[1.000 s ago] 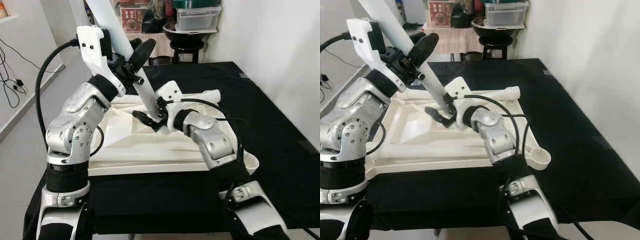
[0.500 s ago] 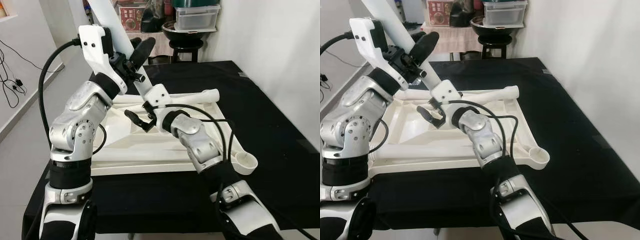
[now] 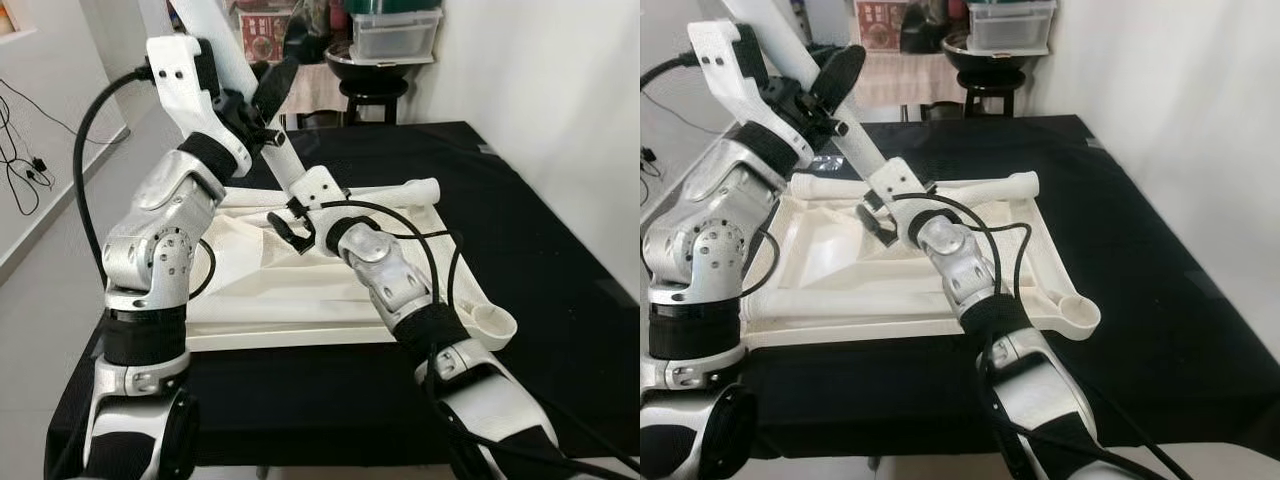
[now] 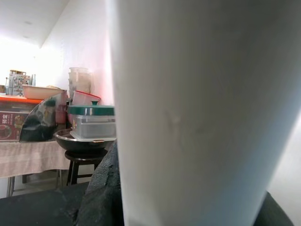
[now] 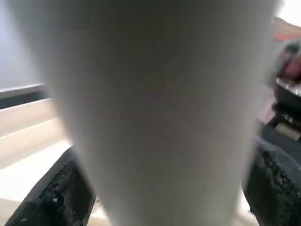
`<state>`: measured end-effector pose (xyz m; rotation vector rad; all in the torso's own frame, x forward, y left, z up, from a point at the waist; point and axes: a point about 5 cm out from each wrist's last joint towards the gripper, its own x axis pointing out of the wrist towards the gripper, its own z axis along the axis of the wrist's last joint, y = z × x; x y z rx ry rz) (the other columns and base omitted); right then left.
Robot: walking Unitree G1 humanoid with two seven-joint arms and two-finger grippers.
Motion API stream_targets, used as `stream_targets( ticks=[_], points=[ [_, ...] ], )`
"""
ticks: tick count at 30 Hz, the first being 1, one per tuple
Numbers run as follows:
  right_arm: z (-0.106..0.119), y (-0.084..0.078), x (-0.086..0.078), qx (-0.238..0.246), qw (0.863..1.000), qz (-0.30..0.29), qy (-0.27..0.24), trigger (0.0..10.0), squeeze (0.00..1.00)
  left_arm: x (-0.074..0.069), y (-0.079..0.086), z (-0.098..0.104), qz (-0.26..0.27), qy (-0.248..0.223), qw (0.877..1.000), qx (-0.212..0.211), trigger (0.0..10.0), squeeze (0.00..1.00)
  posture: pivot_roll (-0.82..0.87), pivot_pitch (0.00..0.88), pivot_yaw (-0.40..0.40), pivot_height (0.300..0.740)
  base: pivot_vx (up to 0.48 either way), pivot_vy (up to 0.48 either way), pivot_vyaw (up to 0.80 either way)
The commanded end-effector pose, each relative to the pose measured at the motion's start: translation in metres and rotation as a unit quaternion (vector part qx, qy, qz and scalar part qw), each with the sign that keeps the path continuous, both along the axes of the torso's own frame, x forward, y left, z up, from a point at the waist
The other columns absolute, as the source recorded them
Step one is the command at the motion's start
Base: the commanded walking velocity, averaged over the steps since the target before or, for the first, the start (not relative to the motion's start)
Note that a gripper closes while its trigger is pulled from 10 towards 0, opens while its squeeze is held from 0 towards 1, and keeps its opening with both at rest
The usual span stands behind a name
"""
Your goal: Building children table
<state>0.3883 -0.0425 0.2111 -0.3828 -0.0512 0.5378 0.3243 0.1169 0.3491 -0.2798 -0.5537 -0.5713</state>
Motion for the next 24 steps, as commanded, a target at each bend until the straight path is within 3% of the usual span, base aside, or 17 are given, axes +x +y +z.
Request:
stream_targets(
  ticks=[1,3,4,6,7,23,24],
  points=[
    [0.001,-0.002,0.004,0.023,1.0,-0.016,0.013,10.0,0.0,-0.01,-0.021,0.009,-0.064,-0.026,0.998,0.001,0.0,0.0,-0.11,0.0,0.048,0.74,0.0,0.0,0.0],
    [0.006,-0.003,0.005,0.037,0.999,-0.015,0.002,10.0,0.0,-0.009,-0.022,0.008,-0.066,-0.025,0.997,-0.001,0.0,0.0,-0.11,0.0,0.048,0.74,0.0,0.0,0.0],
    [0.009,-0.001,0.004,0.041,0.999,-0.008,-0.005,3.1,0.0,-0.009,-0.023,0.008,-0.068,-0.025,0.997,-0.002,0.0,0.0,-0.11,0.0,0.048,0.74,0.0,0.0,0.0],
    [0.011,0.0,0.004,0.044,0.999,-0.003,-0.009,3.1,0.0,-0.009,-0.023,0.009,-0.069,-0.025,0.997,-0.002,0.0,0.0,-0.11,0.0,0.048,0.74,0.0,0.0,0.0],
    [0.012,0.003,0.003,0.048,0.999,0.008,-0.016,0.0,0.0,-0.009,-0.024,0.009,-0.07,-0.026,0.997,-0.002,0.0,0.0,-0.11,0.0,0.05,0.74,0.0,0.0,0.0],
    [0.031,0.018,-0.007,0.081,0.991,0.067,-0.084,0.0,0.0,-0.005,-0.024,0.007,-0.07,-0.018,0.997,-0.009,0.0,0.0,-0.11,0.0,0.055,0.74,0.0,0.0,0.0],
    [0.031,0.017,-0.007,0.081,0.991,0.066,-0.086,0.0,0.0,-0.004,-0.023,0.006,-0.065,-0.014,0.998,-0.014,1.9,0.0,-0.11,0.0,0.056,0.74,0.0,0.0,0.0]
  ],
)
